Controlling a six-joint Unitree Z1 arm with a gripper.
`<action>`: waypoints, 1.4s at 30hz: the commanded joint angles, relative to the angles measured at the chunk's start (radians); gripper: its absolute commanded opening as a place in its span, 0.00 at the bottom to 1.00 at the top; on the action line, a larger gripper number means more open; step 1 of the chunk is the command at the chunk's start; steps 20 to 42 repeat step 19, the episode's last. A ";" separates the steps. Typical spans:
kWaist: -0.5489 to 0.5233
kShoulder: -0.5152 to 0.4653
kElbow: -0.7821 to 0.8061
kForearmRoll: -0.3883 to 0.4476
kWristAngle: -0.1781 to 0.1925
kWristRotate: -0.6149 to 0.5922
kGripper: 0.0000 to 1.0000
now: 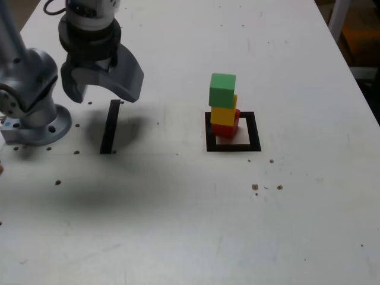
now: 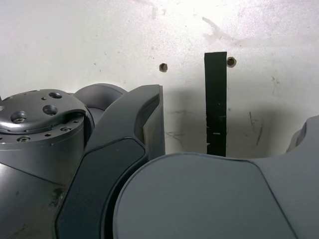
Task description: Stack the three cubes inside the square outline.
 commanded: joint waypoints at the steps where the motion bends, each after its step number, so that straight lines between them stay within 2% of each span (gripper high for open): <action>1: -0.001 0.028 -0.002 -0.015 0.005 0.000 1.00; 10: -0.011 0.187 -0.025 -0.049 -0.004 0.000 1.00; 19: -0.023 0.181 -0.004 -0.091 0.027 0.000 1.00; 42: -0.023 0.181 -0.004 -0.091 0.027 0.000 1.00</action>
